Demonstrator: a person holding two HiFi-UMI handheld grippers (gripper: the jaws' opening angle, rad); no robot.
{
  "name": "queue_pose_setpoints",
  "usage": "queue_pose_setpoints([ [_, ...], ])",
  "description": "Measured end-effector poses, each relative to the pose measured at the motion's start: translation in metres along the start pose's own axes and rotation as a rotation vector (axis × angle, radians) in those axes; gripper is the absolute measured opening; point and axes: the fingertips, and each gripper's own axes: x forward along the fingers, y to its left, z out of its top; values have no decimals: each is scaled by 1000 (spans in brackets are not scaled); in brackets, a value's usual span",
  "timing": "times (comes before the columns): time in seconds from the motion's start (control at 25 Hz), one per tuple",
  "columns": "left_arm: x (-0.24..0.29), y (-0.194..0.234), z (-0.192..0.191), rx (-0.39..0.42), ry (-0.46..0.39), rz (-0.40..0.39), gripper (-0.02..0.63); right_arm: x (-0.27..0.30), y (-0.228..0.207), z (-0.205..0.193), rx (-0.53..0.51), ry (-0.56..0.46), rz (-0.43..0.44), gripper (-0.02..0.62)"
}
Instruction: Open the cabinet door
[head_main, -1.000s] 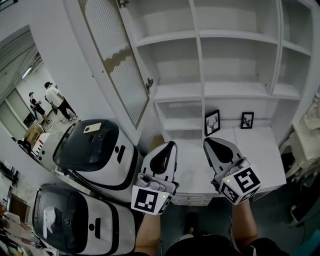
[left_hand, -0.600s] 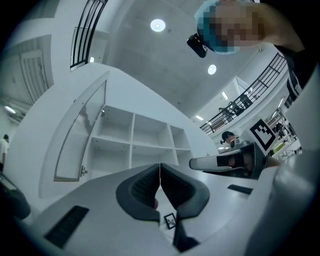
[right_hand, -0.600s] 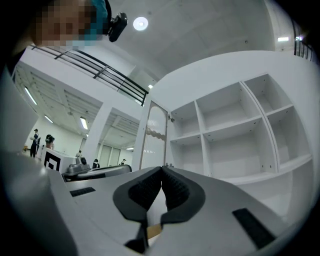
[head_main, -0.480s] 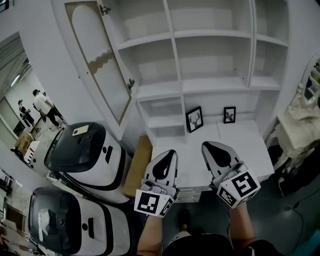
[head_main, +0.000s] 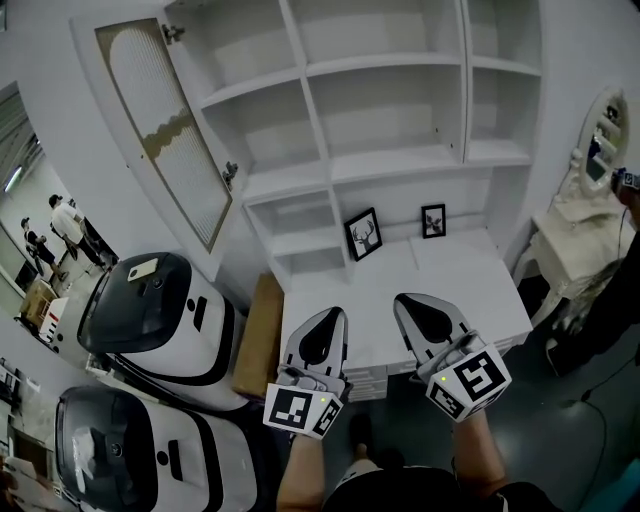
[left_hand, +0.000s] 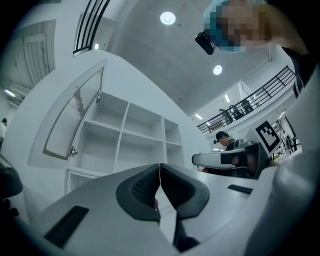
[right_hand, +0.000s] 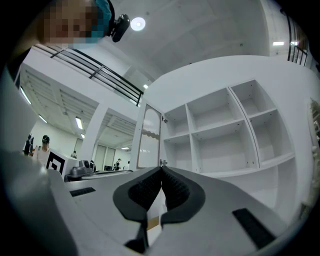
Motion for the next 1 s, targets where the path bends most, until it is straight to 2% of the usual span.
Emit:
queue_pose_setpoints([
  [1.0,-12,-27,-5,4,27,-20,25,-29,6,-7,-9,24,-16,15],
])
